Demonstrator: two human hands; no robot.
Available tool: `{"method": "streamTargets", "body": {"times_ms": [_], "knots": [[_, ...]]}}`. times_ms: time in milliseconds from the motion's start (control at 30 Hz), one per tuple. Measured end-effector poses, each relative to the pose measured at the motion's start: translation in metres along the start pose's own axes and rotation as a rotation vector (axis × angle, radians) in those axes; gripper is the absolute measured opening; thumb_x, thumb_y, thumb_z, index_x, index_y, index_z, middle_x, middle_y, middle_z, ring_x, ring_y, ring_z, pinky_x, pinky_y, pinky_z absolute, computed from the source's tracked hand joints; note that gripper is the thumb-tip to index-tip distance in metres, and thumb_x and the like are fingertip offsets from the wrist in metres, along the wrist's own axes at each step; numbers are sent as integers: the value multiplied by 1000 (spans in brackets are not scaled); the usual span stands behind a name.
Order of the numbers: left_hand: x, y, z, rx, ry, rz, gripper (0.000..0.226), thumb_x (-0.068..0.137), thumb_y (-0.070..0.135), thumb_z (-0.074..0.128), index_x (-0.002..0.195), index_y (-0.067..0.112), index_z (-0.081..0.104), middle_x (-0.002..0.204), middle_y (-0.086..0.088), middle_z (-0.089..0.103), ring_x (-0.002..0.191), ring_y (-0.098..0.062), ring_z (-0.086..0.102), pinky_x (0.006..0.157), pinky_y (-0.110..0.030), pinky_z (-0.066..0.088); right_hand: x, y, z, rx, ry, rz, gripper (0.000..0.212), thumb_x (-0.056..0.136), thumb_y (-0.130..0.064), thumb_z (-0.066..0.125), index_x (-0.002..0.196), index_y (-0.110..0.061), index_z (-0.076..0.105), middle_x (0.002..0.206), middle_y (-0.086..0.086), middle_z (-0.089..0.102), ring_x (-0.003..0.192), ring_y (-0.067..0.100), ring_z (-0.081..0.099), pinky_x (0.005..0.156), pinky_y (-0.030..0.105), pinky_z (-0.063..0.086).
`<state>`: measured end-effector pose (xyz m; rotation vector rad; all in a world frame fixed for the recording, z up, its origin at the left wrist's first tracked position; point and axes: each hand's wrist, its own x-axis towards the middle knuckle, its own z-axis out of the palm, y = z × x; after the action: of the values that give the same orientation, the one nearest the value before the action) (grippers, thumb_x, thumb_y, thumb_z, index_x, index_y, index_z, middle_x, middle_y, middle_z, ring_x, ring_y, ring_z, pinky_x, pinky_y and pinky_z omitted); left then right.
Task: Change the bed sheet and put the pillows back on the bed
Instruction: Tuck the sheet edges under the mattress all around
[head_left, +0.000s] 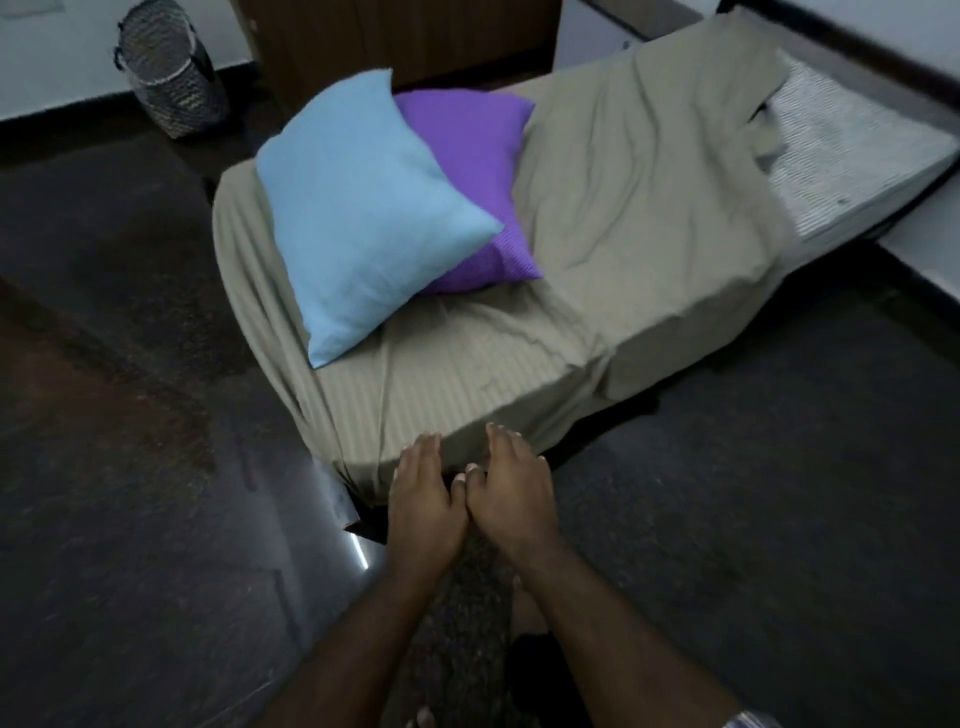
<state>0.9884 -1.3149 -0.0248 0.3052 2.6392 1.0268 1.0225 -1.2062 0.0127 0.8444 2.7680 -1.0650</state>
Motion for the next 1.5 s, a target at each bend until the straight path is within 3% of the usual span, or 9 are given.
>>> {"method": "streamTargets", "body": {"times_ms": [167,267,467,767,967,1067,1233,1400,1500], "knots": [[-35,114,-58,128,-78,197,68,97,34,45,157,11,24,165,-8,22,154,-25,13,124,-44,15,-42,-26,-123,-100,25,-59,58,92,-29,52,146,-9,43,149,9,47,138,25,41,113,41,33],[-33,169,-51,221,-109,277,79,86,41,38,158,12,23,165,-8,22,154,-27,14,124,-46,16,-43,-3,-177,-102,63,-45,57,90,-30,57,141,-6,48,141,12,53,130,29,49,108,40,40],[0,298,39,385,-145,461,76,95,33,54,159,14,18,167,-5,14,154,-26,9,123,-47,12,-8,99,-281,-122,169,-14,54,88,-33,58,134,-5,53,134,13,57,127,30,51,105,43,43],[45,503,169,411,-212,533,73,97,31,49,159,15,15,167,-4,12,155,-25,7,124,-49,9,81,235,-459,-62,169,130,60,88,-32,60,142,-9,47,140,11,53,130,28,50,107,39,42],[145,568,246,376,-224,495,68,99,31,47,159,17,18,165,-2,20,153,-22,13,124,-48,12,198,296,-511,70,99,194,46,80,-41,56,122,-20,57,121,3,61,114,26,59,94,43,51],[215,589,296,338,-243,455,68,98,31,49,158,16,22,163,-1,27,150,-20,22,123,-47,19,276,329,-530,109,44,215,40,86,-28,62,122,-13,59,120,6,66,112,26,61,93,37,51],[343,650,374,286,-334,375,66,95,25,51,156,12,28,159,-6,34,146,-20,32,120,-46,26,413,381,-571,152,-31,334,29,91,-29,62,113,-10,62,110,6,68,104,26,64,80,27,46],[454,711,427,219,-335,327,64,92,18,54,152,7,36,152,-12,44,138,-27,44,114,-42,36,545,418,-617,202,-46,375,47,91,-26,64,134,-8,57,126,8,66,117,23,61,97,30,46],[511,742,461,172,-347,249,62,95,17,52,154,11,34,155,-8,40,139,-26,42,113,-38,36,630,454,-643,289,-67,426,50,89,-24,69,135,-10,57,124,6,67,118,21,60,103,30,44]]}}
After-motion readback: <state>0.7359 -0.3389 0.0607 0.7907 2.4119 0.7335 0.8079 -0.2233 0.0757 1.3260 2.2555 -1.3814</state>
